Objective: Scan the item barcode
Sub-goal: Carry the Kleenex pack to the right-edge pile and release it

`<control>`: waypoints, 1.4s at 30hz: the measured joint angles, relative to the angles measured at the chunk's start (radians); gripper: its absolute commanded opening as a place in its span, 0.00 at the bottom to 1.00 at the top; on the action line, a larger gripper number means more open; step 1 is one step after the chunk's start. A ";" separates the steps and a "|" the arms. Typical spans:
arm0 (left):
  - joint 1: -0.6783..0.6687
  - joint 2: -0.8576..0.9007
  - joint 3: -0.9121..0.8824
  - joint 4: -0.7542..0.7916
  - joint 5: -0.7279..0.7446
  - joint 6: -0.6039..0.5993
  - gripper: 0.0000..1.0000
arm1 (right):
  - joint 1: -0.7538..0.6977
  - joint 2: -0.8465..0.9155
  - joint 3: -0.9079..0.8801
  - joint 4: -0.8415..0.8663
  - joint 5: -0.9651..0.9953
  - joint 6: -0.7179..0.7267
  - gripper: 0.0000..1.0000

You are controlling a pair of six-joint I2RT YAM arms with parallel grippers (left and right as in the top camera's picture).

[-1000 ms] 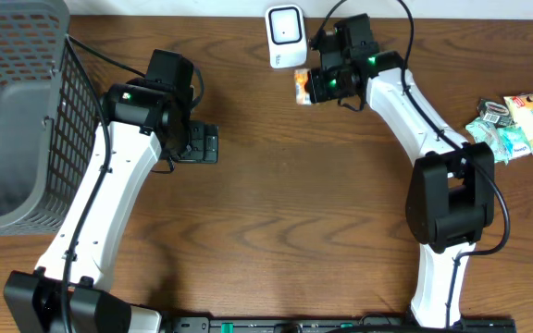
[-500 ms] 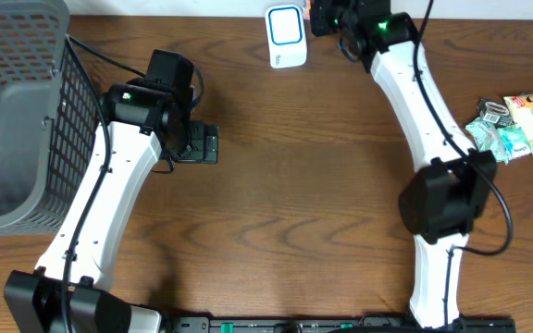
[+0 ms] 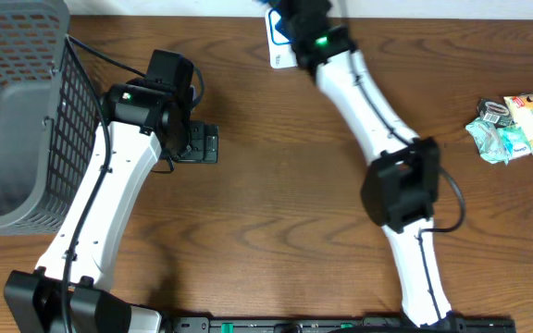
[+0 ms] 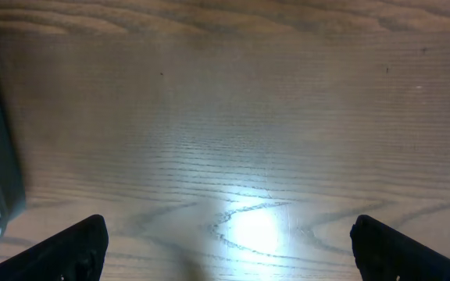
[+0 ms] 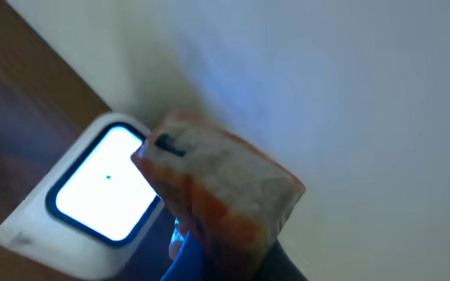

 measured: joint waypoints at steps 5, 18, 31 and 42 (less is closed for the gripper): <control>0.000 0.000 0.000 0.000 0.000 0.000 0.98 | 0.049 0.077 0.001 0.047 0.095 -0.167 0.01; 0.000 0.000 0.000 0.000 0.000 0.000 0.98 | 0.027 0.151 0.000 0.079 0.205 -0.309 0.01; 0.000 0.000 0.000 0.000 0.000 0.000 0.98 | 0.027 0.151 0.000 0.054 0.192 -0.270 0.01; 0.000 0.000 0.000 0.001 0.000 0.000 0.98 | -0.049 0.027 -0.002 -0.189 0.188 0.004 0.01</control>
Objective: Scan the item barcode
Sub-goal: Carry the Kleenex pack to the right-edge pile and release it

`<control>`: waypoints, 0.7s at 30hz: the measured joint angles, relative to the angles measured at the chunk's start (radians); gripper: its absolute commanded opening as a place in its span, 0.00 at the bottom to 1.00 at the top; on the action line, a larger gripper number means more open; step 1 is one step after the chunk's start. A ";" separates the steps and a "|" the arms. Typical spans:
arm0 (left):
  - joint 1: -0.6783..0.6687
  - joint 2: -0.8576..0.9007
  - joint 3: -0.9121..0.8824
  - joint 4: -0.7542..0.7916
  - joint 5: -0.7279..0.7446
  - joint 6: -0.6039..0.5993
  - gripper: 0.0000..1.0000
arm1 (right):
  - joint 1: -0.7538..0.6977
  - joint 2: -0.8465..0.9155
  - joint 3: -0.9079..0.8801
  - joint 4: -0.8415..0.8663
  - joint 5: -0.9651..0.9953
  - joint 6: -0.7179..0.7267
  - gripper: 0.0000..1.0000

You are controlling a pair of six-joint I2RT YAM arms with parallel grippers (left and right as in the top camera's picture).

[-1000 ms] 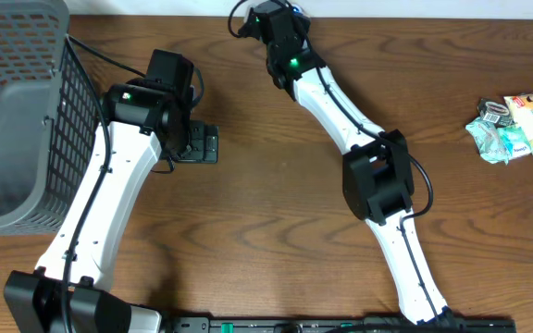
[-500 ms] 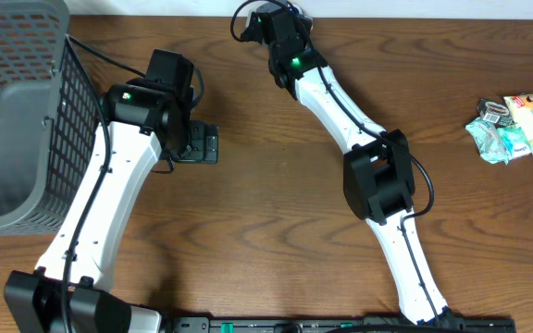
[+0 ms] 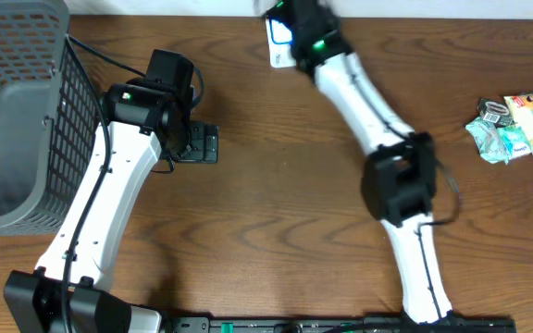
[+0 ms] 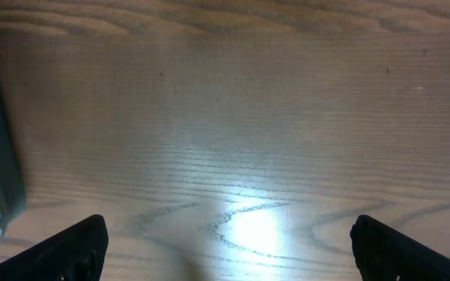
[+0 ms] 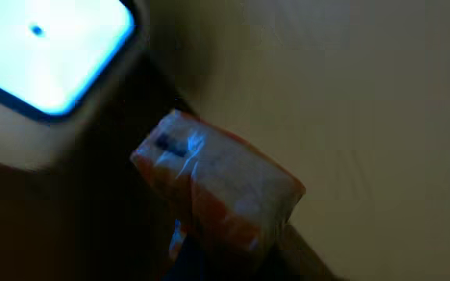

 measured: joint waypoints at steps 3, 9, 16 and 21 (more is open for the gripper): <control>0.000 0.000 0.000 0.000 0.000 0.000 0.98 | -0.076 -0.091 0.002 -0.154 0.002 0.101 0.01; 0.000 0.000 0.000 -0.001 0.000 0.000 0.98 | -0.299 -0.166 0.015 -0.474 0.011 0.330 0.01; 0.000 0.000 0.000 -0.001 0.000 0.000 0.98 | -0.566 -0.156 0.008 -0.691 -0.045 0.657 0.02; 0.000 0.000 0.000 -0.001 0.000 0.000 0.98 | -0.719 -0.156 0.007 -0.753 -0.184 0.757 0.01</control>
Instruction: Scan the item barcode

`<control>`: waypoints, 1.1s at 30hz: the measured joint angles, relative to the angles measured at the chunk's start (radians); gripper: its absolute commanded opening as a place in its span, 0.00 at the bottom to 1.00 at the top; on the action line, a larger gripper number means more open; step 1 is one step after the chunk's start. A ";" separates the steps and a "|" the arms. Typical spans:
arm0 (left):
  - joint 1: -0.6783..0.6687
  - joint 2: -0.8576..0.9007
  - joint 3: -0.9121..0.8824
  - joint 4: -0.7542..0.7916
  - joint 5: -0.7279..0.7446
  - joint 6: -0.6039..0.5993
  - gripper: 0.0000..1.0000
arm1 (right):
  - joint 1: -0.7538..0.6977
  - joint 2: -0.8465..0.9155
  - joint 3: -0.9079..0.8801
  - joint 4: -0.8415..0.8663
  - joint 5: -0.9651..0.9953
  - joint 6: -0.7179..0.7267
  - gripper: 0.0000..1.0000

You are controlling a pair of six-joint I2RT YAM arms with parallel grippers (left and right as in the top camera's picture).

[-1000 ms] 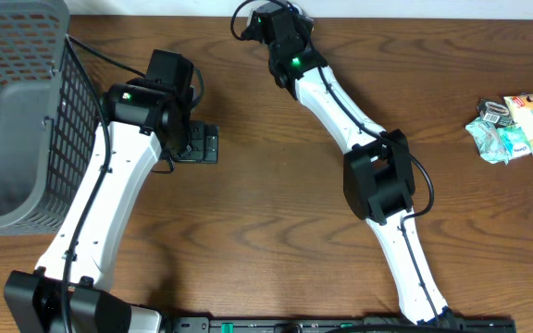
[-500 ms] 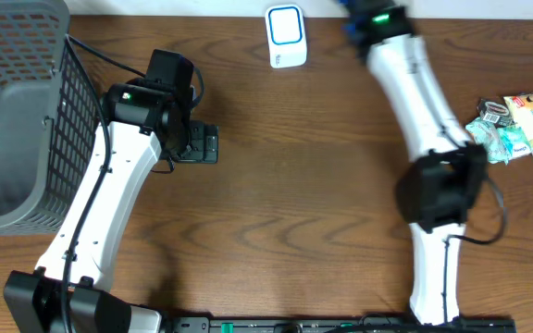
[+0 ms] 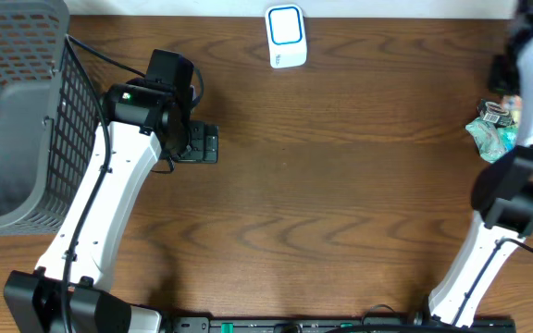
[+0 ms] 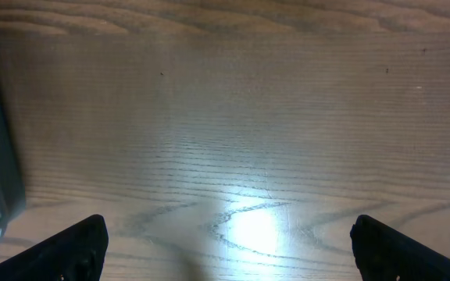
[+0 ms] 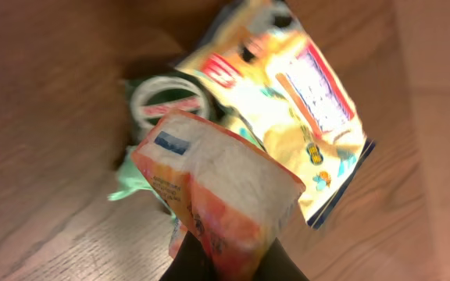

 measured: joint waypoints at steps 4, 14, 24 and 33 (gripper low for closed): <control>0.000 0.000 0.000 0.000 0.000 0.000 0.98 | -0.078 0.000 -0.004 -0.009 -0.073 0.029 0.24; 0.000 0.000 0.000 0.000 0.000 0.000 0.98 | -0.105 0.000 -0.037 -0.004 -0.138 0.046 0.99; 0.000 0.000 0.000 0.000 0.000 0.000 0.98 | -0.104 -0.023 -0.044 -0.064 -0.360 0.014 0.99; 0.000 0.000 0.000 0.000 0.000 0.000 0.97 | -0.018 -0.422 -0.049 -0.142 -0.658 -0.116 0.99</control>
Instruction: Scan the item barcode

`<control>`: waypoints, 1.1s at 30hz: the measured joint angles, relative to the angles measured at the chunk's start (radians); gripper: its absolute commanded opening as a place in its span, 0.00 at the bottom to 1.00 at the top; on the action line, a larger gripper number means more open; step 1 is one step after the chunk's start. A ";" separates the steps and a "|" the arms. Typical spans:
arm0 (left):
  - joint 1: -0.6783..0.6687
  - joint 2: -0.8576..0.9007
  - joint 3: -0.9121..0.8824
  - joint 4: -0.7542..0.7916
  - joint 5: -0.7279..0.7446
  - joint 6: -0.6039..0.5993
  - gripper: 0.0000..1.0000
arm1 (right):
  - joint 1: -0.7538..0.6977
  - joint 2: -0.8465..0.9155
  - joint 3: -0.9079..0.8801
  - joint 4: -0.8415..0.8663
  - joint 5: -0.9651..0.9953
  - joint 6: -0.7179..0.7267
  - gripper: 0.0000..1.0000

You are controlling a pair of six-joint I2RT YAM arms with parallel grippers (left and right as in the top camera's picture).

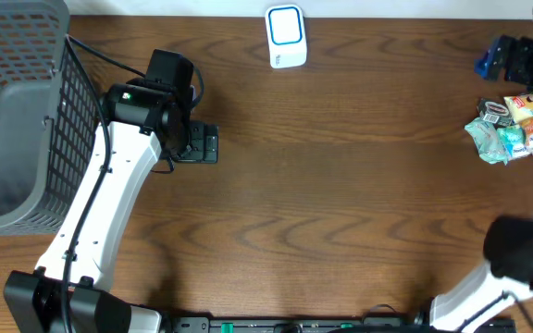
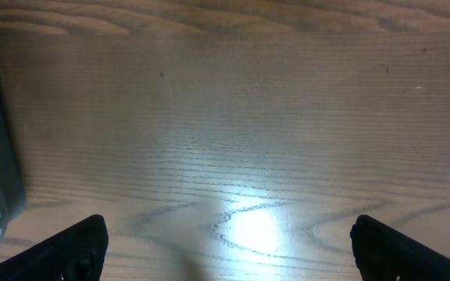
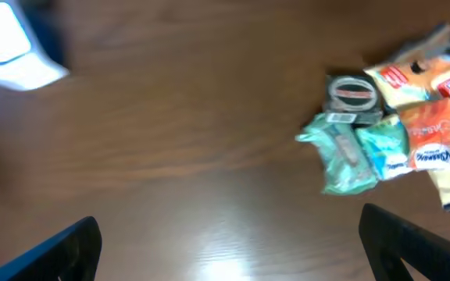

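Observation:
The white scanner [image 1: 285,35] with its blue-lit window stands at the table's far edge; it also shows in the right wrist view as the scanner [image 3: 10,43]. The orange-and-white packet [image 3: 432,139] lies in the pile of snack items [image 1: 516,125] at the right. My right gripper [image 3: 233,257] is open and empty, off to the pile's left; overhead, the right gripper [image 1: 505,60] hangs just beyond the pile. My left gripper [image 2: 229,250] is open over bare wood, and overhead the left gripper [image 1: 202,143] sits left of centre.
A grey wire basket [image 1: 12,111] fills the left end of the table, and its dark wall edges the left wrist view. The pile also holds a yellow packet, green packets [image 3: 350,156] and a small round tin [image 3: 351,94].
My right gripper was shut on the orange-and-white packet just over the pile. It is now open and empty, farther from the pile, and the packet lies among the other items. The left arm is unchanged.
My right gripper held the packet up at the lit scanner at the table's far edge, and still did a moment later. Then it was over the pile at the right with the packet. Now the packet rests in the pile. The left arm stayed put throughout.

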 measured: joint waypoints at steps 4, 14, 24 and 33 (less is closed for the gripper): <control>0.000 0.000 0.000 0.000 0.000 0.000 0.98 | 0.027 -0.191 -0.011 -0.034 -0.023 -0.010 0.99; 0.000 0.000 0.000 -0.001 0.000 0.000 0.98 | 0.103 -0.813 -0.529 0.113 -0.034 -0.017 0.99; 0.000 0.000 0.000 0.000 0.000 0.000 0.98 | 0.105 -1.015 -0.896 0.103 -0.052 -0.017 0.99; 0.000 0.000 0.000 0.000 0.000 0.000 0.98 | 0.105 -1.019 -0.914 0.061 -0.053 -0.016 0.99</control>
